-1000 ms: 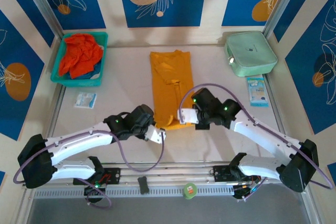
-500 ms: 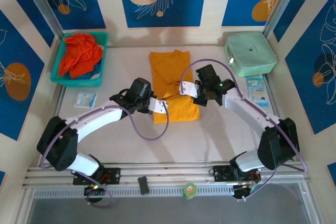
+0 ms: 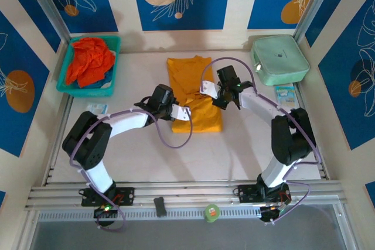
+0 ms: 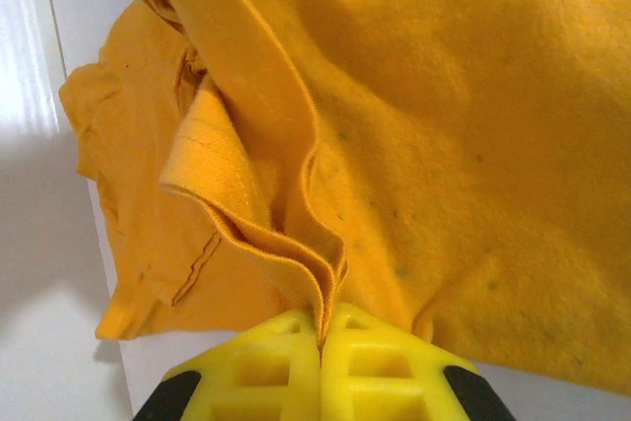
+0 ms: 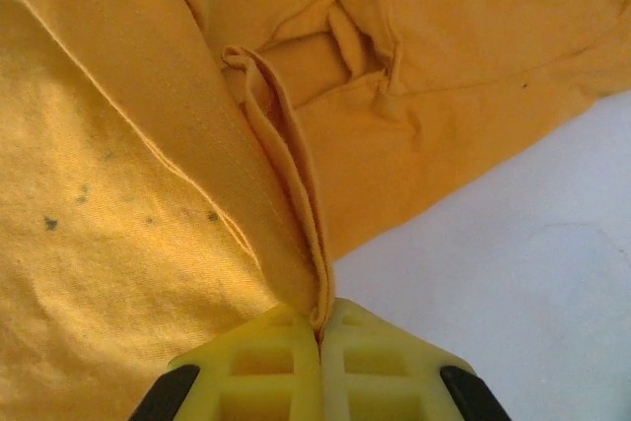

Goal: Fold and stack the t-shirts

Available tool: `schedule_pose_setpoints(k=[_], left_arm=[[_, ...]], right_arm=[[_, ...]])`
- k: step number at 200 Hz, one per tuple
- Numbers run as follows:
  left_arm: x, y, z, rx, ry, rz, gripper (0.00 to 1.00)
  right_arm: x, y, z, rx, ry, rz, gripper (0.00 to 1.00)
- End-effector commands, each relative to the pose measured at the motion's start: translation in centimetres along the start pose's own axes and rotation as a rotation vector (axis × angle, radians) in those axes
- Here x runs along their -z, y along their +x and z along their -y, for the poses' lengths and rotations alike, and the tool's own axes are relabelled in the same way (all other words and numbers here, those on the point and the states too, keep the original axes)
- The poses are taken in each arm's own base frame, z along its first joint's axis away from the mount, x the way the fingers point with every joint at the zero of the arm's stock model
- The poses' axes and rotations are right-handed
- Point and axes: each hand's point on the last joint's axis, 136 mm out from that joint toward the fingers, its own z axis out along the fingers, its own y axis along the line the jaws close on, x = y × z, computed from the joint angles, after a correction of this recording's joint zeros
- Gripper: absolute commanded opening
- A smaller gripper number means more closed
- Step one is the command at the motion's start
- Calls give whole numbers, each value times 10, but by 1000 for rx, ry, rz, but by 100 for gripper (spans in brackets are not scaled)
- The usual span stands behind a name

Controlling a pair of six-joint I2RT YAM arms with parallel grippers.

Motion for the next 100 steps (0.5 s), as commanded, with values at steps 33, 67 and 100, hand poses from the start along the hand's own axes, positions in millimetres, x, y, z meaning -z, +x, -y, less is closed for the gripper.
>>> schedule_pose_setpoints(k=[33, 67, 100], left_arm=[[-19, 12, -23, -34, -79, -50, 0], [-22, 20, -21, -31, -66, -87, 0], [-25, 28, -18, -16, -48, -126, 0]], right_arm=[[-29, -4, 18, -86, 31, 17, 0], [-47, 1, 21, -105, 30, 2, 0], [-59, 6, 26, -146, 43, -17, 3]])
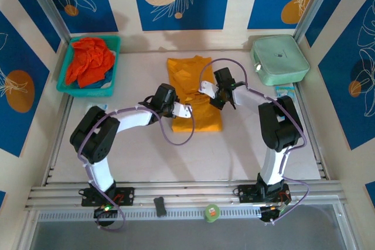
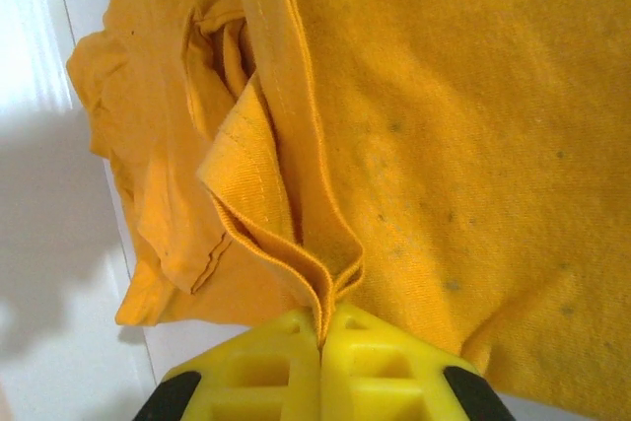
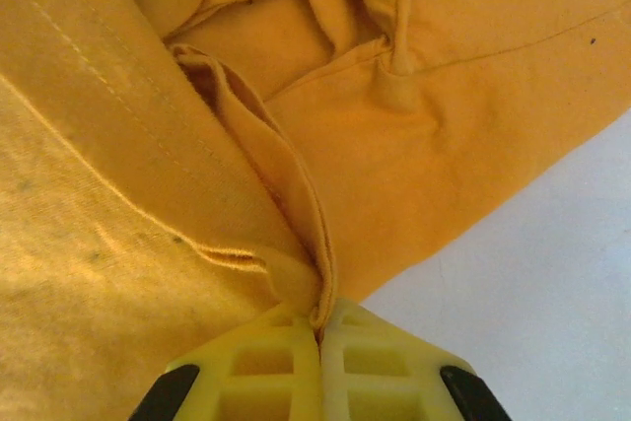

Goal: Fold and stack the t-shirts

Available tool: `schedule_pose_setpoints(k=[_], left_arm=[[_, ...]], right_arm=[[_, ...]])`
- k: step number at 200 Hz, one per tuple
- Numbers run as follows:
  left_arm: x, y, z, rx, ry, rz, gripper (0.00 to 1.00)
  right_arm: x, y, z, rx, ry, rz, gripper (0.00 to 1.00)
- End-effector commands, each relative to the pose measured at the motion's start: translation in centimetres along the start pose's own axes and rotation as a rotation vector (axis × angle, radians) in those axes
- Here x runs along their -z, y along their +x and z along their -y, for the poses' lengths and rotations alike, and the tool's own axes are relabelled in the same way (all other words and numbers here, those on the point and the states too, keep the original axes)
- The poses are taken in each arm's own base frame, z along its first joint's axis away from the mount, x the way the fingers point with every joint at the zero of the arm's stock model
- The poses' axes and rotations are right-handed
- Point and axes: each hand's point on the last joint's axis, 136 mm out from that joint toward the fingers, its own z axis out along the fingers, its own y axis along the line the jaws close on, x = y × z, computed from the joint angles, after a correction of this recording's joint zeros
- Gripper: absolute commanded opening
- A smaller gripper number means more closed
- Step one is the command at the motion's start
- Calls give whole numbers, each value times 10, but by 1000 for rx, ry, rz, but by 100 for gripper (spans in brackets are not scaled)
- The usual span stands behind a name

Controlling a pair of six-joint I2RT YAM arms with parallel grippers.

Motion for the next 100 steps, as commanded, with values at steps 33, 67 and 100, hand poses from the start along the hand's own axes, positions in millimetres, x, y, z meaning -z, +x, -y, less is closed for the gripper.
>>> schedule_pose_setpoints(k=[33, 67, 100], left_arm=[[-15, 26, -20, 71, -43, -133, 49], [2, 40, -65, 148, -226, -197, 72], [47, 48, -118, 224, -438, -201, 82]], right_arm=[[-2, -10, 38, -187, 92, 41, 42], [34, -30, 60, -300, 104, 208, 64], [92, -46, 67, -266, 113, 369, 65]])
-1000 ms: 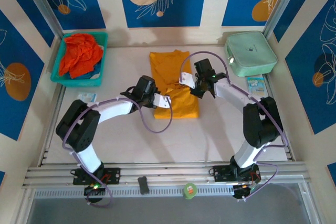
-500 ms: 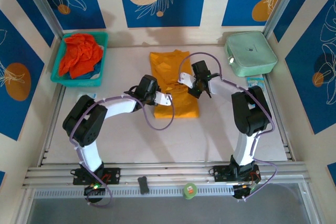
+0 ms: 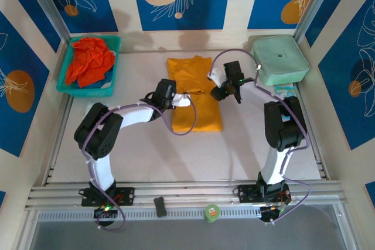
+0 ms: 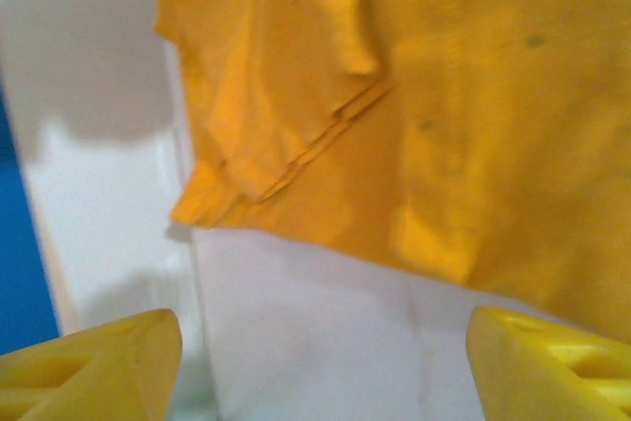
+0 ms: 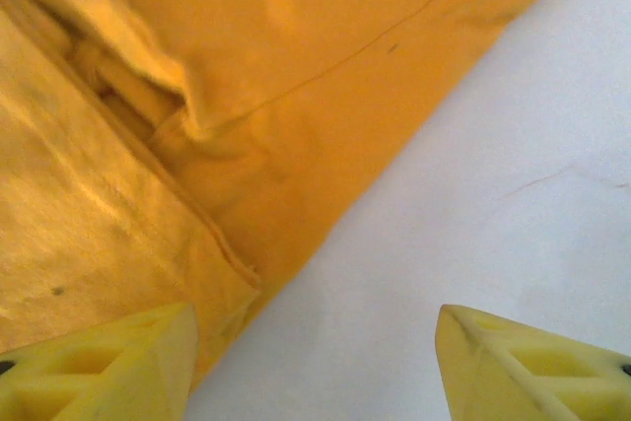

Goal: Fold and stack the t-shirts

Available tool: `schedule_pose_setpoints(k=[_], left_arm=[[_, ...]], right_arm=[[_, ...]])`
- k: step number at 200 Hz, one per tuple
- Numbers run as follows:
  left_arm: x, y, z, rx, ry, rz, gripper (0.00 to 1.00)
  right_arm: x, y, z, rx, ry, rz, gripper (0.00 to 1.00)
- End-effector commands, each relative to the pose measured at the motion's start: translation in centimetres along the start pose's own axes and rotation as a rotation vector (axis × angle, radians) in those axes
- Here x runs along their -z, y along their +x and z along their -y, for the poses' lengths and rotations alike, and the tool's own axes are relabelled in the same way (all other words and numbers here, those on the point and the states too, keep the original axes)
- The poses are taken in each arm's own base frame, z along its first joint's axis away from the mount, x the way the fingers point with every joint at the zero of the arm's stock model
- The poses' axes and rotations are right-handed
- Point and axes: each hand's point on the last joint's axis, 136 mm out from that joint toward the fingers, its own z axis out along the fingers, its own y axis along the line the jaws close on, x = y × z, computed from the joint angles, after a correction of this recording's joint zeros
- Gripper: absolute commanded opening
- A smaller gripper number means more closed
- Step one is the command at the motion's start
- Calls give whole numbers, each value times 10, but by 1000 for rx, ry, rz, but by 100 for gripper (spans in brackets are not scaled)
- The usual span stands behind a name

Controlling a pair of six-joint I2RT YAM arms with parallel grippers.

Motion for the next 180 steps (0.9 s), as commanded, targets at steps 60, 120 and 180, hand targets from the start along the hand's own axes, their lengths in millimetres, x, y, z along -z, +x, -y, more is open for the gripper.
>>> schedule_pose_setpoints(k=[60, 120, 180], left_arm=[[154, -37, -35, -28, 14, 434, 81], [171, -13, 93, -519, 381, 350, 83], [159, -20, 134, -602, 511, 381, 82]], right_arm=[[152, 3, -97, 619, -290, 244, 67], [133, 87, -141, 974, -409, -133, 67], [87, 117, -151, 1069, -474, -274, 60]])
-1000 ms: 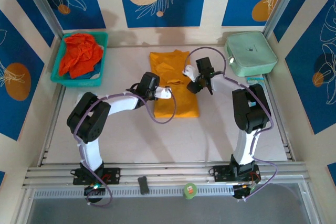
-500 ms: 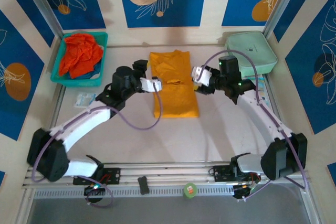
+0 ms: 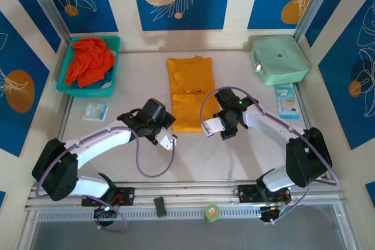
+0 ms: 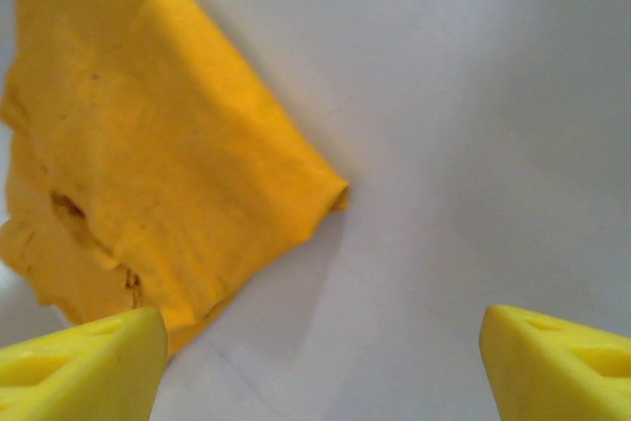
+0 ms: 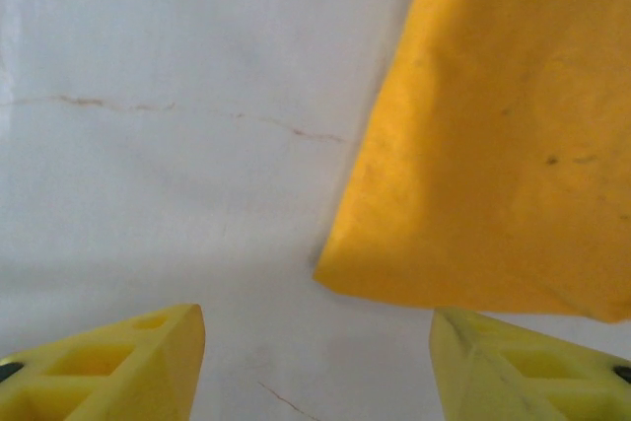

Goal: Fold and stack the t-shirts

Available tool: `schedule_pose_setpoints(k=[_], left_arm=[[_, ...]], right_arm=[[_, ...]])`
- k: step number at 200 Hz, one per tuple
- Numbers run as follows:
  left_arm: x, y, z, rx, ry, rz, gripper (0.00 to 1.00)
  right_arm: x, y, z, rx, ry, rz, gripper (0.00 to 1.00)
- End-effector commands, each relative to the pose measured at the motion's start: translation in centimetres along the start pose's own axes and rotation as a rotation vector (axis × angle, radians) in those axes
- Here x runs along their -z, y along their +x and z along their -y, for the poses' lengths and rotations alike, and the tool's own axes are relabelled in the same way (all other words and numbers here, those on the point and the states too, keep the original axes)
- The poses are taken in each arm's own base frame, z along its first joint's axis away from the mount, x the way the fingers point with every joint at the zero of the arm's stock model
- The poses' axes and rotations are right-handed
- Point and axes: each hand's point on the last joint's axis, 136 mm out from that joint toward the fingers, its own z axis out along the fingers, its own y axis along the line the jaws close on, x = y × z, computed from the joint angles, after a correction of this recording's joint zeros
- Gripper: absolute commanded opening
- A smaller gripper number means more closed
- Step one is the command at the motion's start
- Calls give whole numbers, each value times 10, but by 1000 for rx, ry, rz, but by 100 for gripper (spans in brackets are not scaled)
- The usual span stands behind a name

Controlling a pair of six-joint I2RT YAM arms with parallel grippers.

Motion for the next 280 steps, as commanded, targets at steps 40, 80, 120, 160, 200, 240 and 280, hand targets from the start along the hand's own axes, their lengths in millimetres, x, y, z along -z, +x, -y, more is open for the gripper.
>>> schedule_pose_setpoints(k=[40, 80, 120, 160, 200, 240, 280], left_arm=[[-21, -8, 9, -51, 88, 47, 82], [-33, -8, 6, -44, 113, 55, 82], [-42, -9, 3, -29, 137, 68, 82], [-47, -9, 5, 3, 207, 78, 77], [-41, -14, 7, 34, 274, 105, 58], [-42, -16, 4, 41, 277, 117, 57], [-50, -19, 7, 42, 309, 127, 58]], right_arm=[[-40, 20, 12, 59, -42, -92, 60], [-53, 26, 18, 64, -49, -106, 60], [-68, 28, 16, 58, -90, -103, 59], [-79, 25, 7, 29, -160, -82, 52], [-83, 21, 2, -3, -196, -55, 50], [-83, 19, -1, -18, -211, -50, 49], [-82, 18, 0, -27, -211, -44, 49]])
